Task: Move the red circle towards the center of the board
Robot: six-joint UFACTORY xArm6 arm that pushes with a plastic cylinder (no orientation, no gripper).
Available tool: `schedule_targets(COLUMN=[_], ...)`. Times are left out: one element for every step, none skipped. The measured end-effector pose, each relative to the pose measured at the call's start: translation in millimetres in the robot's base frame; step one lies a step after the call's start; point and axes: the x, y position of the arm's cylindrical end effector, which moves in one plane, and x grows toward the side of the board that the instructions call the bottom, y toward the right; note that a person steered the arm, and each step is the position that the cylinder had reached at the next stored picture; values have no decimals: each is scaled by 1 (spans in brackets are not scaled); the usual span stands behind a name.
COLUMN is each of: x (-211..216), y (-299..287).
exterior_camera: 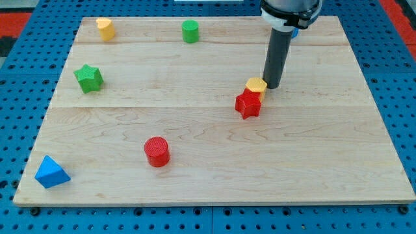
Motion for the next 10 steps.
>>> schedule_targets(x=[17,89,153,199,170,114,108,106,59,53], y=[39,40,-44,-128,-197,-189,-211,-254,-202,-121])
